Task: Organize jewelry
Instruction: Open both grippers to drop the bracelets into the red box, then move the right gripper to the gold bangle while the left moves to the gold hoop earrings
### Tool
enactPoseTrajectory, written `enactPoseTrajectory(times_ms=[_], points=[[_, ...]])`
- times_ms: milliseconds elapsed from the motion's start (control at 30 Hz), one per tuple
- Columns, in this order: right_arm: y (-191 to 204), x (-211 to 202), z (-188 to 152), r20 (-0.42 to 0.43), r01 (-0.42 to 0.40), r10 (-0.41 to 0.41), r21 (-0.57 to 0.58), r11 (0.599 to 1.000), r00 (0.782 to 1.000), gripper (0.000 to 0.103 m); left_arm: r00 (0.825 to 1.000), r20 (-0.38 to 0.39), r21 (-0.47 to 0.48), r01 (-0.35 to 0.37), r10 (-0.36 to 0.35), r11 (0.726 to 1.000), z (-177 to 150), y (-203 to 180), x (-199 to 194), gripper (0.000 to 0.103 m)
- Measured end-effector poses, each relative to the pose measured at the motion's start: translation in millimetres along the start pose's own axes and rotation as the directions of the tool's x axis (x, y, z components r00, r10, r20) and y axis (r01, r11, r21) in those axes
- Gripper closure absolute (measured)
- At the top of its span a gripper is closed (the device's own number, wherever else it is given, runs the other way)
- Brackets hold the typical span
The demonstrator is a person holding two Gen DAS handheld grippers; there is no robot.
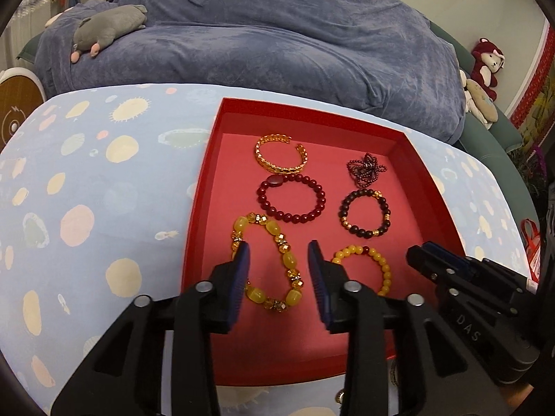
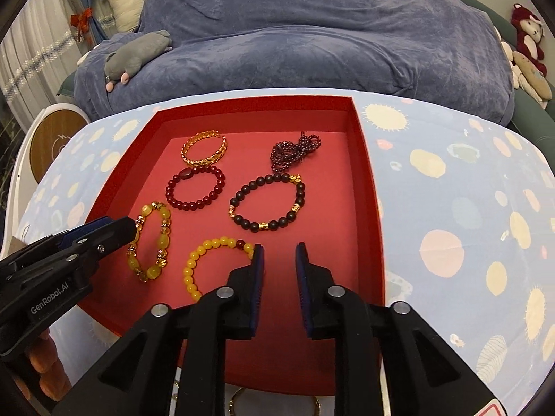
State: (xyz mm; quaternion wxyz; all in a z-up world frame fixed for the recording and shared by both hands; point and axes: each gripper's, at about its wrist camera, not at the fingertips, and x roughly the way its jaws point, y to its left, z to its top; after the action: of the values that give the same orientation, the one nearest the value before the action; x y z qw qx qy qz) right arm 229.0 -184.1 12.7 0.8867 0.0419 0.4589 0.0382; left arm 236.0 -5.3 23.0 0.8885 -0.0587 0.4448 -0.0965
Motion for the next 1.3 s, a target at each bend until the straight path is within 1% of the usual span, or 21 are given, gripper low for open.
enactPoseTrajectory(times_ms=[33, 67, 167, 267, 433, 600, 667, 933, 1300], points=[[-1.2, -4.5, -0.2, 0.014, 0.004, -0.004, 0.006, 1.000, 1.000, 0.073, 1.000, 0.008, -0.005, -0.004, 0.004, 1.000, -1.3, 1.1, -3.2, 0.059], [-2.7, -9.5, -0.6, 0.026, 0.008, -0.008, 0.012, 1.000, 1.000, 0.071, 1.000, 0.015, -0.009, -0.001, 0.001, 1.000, -2.7, 2.3, -7.0, 0.058], [-6.8, -26.2, -2.5, 0.050, 0.002, -0.004, 0.027, 1.000, 0.999, 0.067, 1.000, 0.031, -0.024, -0.003, 0.004, 1.000, -7.6, 3.9, -20.0, 0.056], [-9.0, -44.7, -8.5, 0.068, -0.008, 0.005, 0.047, 0.999, 0.998, 0.064, 0.999, 0.042, -0.025, -0.010, 0.011, 1.000, -17.2, 3.0, -35.3, 0.055], [-6.5, -72.6, -27.7, 0.079, -0.009, 0.005, 0.051, 0.999, 0.997, 0.064, 0.999, 0.035, -0.019, -0.020, 0.020, 1.000, -38.1, -1.2, -55.3, 0.054], [-2.9, -89.4, -50.1, 0.059, -0.019, 0.015, 0.058, 0.998, 0.998, 0.064, 0.999, 0.018, -0.022, -0.040, 0.040, 0.999, -59.4, -3.4, -70.7, 0.054], [-2.0, -94.4, -59.2, 0.051, -0.023, 0.019, 0.063, 0.998, 0.998, 0.064, 0.998, 0.023, -0.016, -0.065, 0.066, 0.998, -67.7, -4.3, -76.5, 0.054], [0.1, -104.4, -90.4, 0.017, -0.028, 0.027, 0.086, 0.996, 0.999, 0.064, 0.994, 0.012, -0.007, -0.110, 0.110, 0.994, -93.2, -5.1, -89.0, 0.054], [-2.9, -103.4, -129.4, -0.044, -0.015, 0.020, 0.111, 0.994, 0.999, 0.064, 0.992, -0.039, -0.034, -0.120, 0.118, 0.992, -133.1, 8.7, -89.3, 0.054]])
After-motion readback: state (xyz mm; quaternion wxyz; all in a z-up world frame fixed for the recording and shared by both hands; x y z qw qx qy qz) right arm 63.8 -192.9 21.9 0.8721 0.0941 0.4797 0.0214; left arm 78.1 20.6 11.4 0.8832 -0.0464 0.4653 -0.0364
